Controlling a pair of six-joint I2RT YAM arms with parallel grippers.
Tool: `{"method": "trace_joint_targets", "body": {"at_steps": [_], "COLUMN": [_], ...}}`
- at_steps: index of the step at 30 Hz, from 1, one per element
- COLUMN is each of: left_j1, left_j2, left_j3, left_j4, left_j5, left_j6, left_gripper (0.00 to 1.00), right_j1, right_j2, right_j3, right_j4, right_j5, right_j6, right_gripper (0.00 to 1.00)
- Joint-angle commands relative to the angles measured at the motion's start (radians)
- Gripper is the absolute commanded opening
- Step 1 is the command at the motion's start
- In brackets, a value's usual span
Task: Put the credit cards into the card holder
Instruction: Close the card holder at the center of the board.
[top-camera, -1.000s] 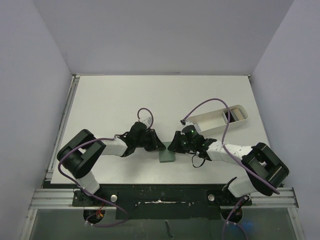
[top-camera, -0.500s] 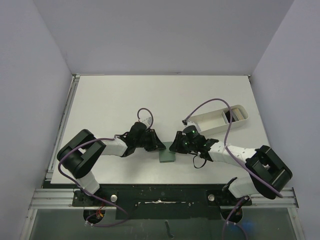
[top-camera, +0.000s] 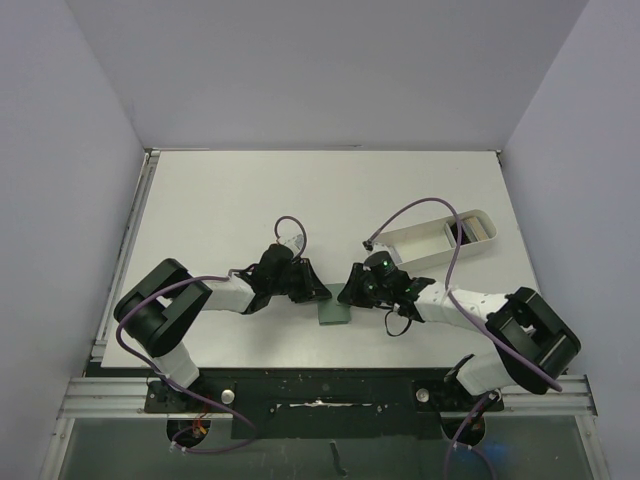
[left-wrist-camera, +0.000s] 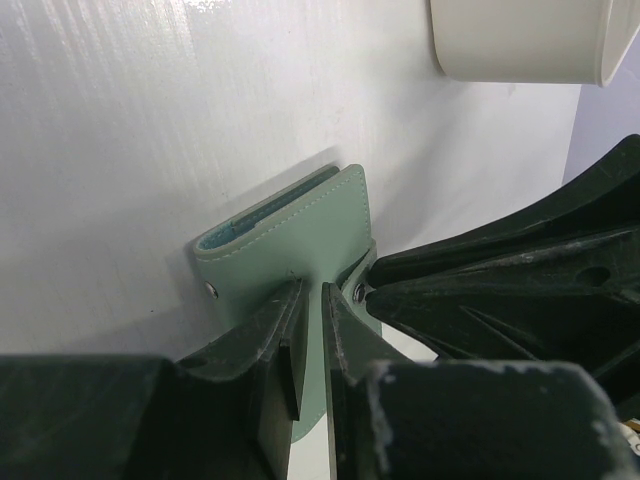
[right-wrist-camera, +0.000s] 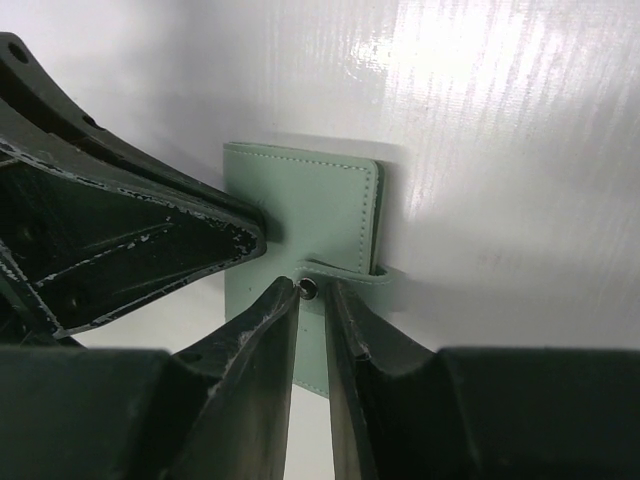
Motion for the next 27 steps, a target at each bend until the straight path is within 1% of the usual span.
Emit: {"method": "trace_joint_targets", "body": {"at_steps": [1,8,15,21,27], "left_j1": [-0.010,-0.012,-0.012,-0.012,-0.012], "left_j2": [0.004,0.014,0.016,0.015,0.014], "left_j3": [-0.022,-0.023,-0.024,-0.022,-0.026], "left_j4": [-0.021,-0.011,-0.008,-0.006,-0.003], "left_j5": [-0.002,0.001,0.001,0.001,0.002], "left_j6": [0.010,0.005,0.005,0.004,0.002], "left_gripper": [0.12,0.12,0.12,0.12,0.12], "right_j1": [0.011,0.016,0.022,0.034,0.059], "right_j2": [0.015,0.015,0.030,0.045,0.071], "right_j3": [-0.010,-0.009,-0.002,0.020,0.067], "right_j4": [0.084,0.092,0.079,0.011,-0.069], "right_j5": [-0.025,-0.029,-0.020,0.031,0.088], "right_j6": [0.022,0.022,0.016,-0.007,-0.027], "right_gripper": [0.19,0.17,0.17,0.14,0.14]}}
